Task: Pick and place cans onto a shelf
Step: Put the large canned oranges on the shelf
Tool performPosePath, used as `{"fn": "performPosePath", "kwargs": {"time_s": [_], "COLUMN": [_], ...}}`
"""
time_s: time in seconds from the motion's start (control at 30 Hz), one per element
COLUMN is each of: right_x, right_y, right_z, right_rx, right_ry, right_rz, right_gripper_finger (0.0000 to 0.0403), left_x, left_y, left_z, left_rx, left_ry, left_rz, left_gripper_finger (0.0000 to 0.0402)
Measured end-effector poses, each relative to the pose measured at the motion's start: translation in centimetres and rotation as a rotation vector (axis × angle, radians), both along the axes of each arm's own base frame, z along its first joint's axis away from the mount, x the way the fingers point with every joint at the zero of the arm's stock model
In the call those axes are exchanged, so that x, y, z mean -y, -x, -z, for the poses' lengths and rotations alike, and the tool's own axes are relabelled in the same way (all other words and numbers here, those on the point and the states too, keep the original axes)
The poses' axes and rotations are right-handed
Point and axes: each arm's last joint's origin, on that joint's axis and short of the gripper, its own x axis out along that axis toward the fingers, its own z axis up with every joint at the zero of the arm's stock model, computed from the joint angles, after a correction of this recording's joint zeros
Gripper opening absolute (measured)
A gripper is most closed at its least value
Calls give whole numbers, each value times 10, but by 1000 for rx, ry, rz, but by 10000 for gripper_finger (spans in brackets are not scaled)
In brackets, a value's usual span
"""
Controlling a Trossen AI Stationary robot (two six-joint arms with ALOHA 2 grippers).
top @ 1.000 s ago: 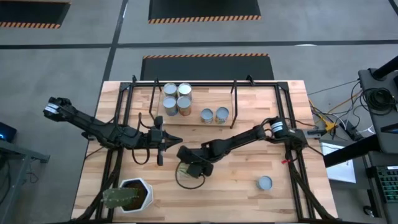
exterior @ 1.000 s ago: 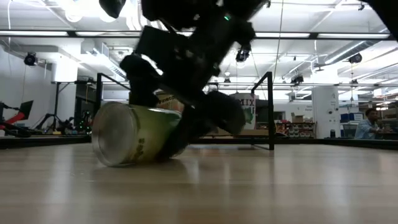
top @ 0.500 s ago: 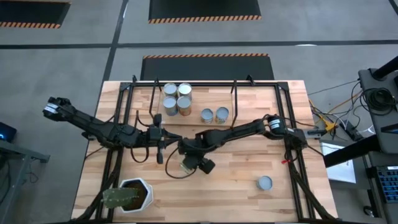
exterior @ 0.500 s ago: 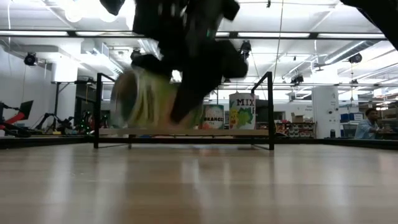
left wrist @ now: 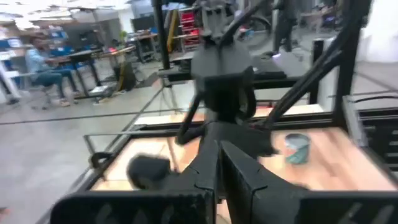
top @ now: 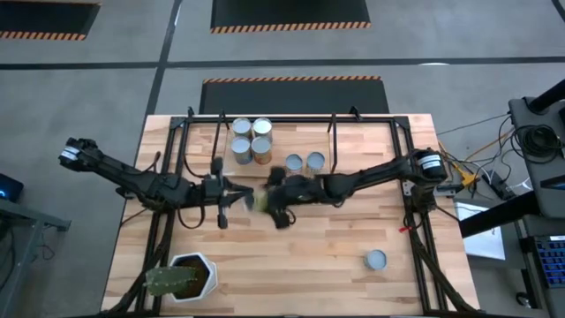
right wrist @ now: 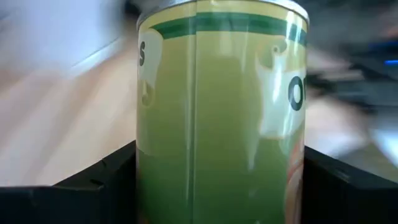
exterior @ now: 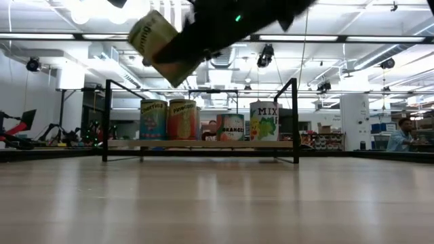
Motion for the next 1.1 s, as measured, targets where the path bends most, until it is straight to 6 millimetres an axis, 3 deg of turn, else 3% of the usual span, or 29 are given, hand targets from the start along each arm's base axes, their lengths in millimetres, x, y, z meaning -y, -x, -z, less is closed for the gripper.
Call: {"fn": "performPosePath", "kwargs": {"time_s": [0.1,0.2,0.37,0.5,0.63,0.8,1.1], "right_x": [6,10,13,9,0,-21,-34], "right_y": [4,10,9,6,8,25,46], "right_z": [14,26,44,63,63,57,61], "right_rx": [203,275,332,331,413,529,565], "right_ry": [-2,-25,-173,-126,-45,91,188], "right_rz": [256,412,467,467,499,505,549], "right_gripper_finger": [299,299,300,301,301,300,300], "left_x": [-1,-2,-3,-4,-3,0,9], "left_y": [-1,-2,0,0,1,-6,-34], "left_z": [3,9,12,6,5,16,24], "left_rx": [-26,-75,-109,-55,-38,-100,-4], "left_ry": [-22,-27,-27,-6,77,107,69], "left_rz": [-43,-66,-78,-82,-69,-35,-59], "left_gripper_finger": [0,0,0,0,12,82,297]}}
